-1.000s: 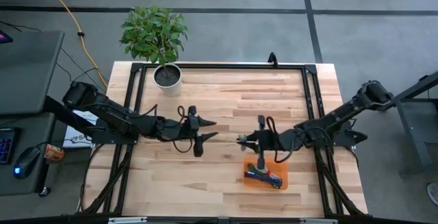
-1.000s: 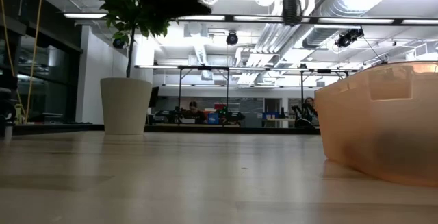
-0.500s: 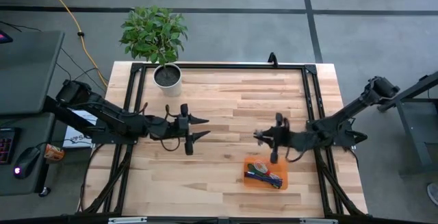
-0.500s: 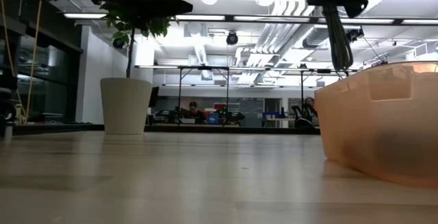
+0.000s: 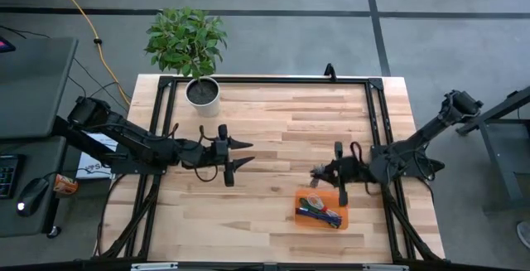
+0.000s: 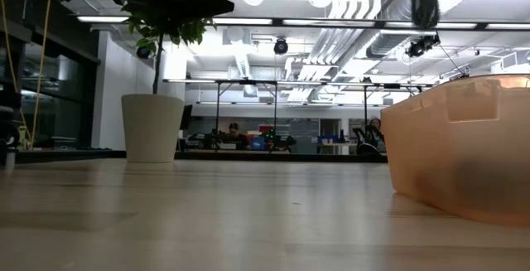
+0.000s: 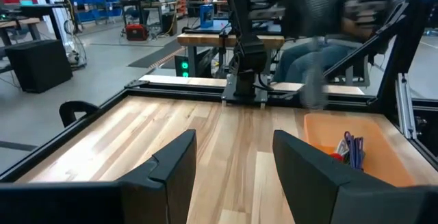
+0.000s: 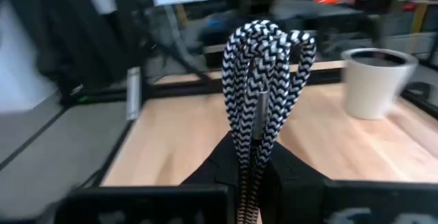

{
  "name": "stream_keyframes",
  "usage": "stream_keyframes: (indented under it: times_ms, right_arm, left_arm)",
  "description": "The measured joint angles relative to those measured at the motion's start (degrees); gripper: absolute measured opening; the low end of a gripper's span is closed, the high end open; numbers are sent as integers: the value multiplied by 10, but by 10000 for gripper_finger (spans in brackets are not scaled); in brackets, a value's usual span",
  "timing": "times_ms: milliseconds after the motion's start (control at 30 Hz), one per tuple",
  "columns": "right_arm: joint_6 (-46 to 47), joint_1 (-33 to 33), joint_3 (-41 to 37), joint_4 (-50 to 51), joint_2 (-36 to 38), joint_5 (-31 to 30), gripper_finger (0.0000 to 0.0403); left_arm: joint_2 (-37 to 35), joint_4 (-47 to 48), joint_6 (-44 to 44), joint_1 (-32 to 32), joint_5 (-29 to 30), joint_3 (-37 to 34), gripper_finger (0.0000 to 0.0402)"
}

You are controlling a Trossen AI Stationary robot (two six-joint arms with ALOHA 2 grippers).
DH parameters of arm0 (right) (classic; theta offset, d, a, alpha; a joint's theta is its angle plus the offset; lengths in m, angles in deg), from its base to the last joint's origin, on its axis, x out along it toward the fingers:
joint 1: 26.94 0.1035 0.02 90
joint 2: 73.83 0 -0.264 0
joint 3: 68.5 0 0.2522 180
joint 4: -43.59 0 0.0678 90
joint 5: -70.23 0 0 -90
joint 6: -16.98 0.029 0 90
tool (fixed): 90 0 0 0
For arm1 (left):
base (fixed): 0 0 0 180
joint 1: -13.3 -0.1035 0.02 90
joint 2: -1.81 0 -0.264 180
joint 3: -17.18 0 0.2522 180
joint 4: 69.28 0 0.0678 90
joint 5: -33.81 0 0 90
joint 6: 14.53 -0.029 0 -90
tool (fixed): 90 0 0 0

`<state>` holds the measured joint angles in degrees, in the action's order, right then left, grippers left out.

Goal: Pick and place USB-C Cables
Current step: Put the gray charger cable into the orange bin

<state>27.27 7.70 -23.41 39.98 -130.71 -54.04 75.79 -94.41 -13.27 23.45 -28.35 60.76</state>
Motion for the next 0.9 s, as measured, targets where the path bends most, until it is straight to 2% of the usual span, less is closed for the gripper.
stream_keyframes:
  times_ms: [100, 267, 400, 533, 633, 733, 900]
  right_arm:
    - [4, 23, 69, 71, -46, -5, 5]
    - [97, 41, 211, 307, -134, -32, 5]
    - [230, 42, 319, 519, -208, 8, 5]
    - [329, 42, 392, 679, -276, 70, 5]
    - [374, 42, 423, 740, -314, 107, 5]
    - [383, 42, 439, 756, -339, 137, 5]
    - [384, 42, 445, 753, -350, 140, 5]
  left_arm:
    - [0, 1, 0, 0, 0, 0, 173]
    - [0, 0, 0, 0, -2, 0, 172]
    - [0, 0, 0, 0, -2, 0, 172]
    - [0, 0, 0, 0, -2, 0, 172]
    - [0, 0, 0, 0, -2, 0, 172]
    - [0, 0, 0, 0, -2, 0, 172]
    - [0, 0, 0, 0, -2, 0, 172]
